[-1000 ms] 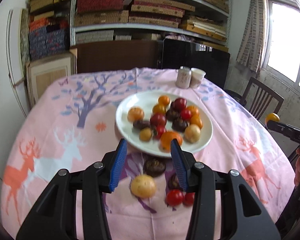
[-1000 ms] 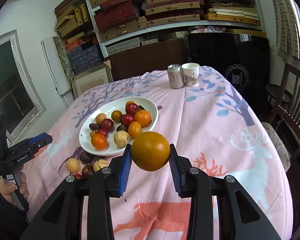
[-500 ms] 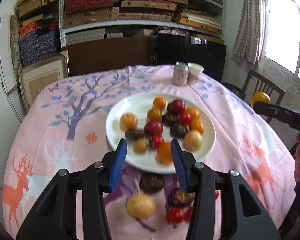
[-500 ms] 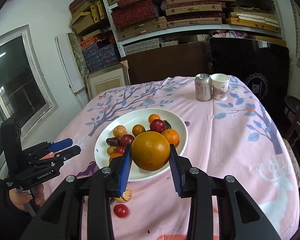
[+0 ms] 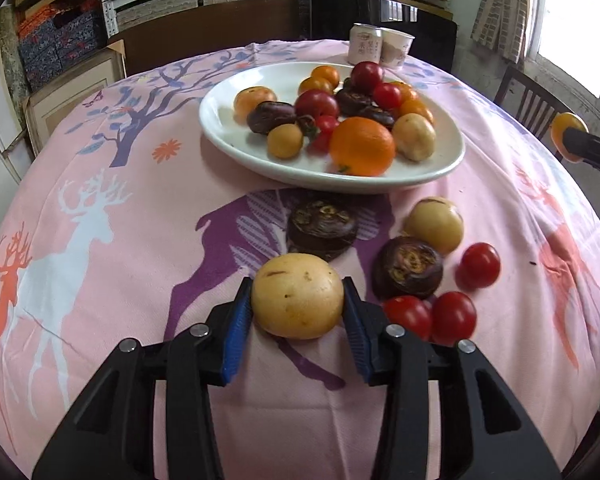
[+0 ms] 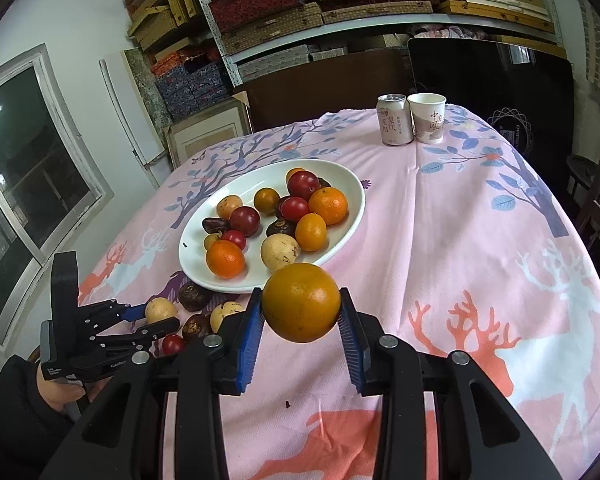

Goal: Organize fruits

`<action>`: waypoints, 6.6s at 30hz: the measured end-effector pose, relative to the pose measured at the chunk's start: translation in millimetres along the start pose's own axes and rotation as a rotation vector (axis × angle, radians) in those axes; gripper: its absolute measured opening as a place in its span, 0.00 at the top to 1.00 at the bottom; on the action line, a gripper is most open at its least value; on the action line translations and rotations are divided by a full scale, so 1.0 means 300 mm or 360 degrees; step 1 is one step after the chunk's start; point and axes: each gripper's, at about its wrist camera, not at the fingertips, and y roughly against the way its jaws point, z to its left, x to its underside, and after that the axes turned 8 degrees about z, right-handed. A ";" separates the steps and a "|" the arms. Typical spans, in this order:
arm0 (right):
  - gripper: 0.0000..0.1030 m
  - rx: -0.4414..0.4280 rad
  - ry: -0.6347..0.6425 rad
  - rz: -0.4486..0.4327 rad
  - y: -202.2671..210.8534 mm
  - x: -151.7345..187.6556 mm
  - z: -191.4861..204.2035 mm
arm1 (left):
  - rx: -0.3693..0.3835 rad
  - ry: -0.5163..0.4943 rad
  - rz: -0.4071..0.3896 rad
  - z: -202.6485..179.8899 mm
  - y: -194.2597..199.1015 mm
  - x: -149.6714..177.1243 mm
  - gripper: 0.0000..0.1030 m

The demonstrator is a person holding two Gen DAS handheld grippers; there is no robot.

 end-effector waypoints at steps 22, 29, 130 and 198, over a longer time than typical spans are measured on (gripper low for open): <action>0.64 0.0089 0.0277 0.0047 -0.364 -0.380 0.159 | 0.0014 0.0154 -0.0194 0.053 -0.062 -0.464 0.59; 0.45 0.0057 0.0264 0.0058 -0.420 -0.373 0.168 | -0.0044 0.0235 -0.0280 0.099 -0.037 -0.450 0.14; 0.59 0.0118 0.0451 0.0350 -0.295 0.133 0.271 | 0.0010 0.0312 -0.0121 0.070 0.142 0.150 0.74; 0.72 -0.0030 0.0198 -0.0117 -0.102 -0.249 0.102 | 0.0038 0.0125 -0.0289 -0.036 0.130 -0.306 0.74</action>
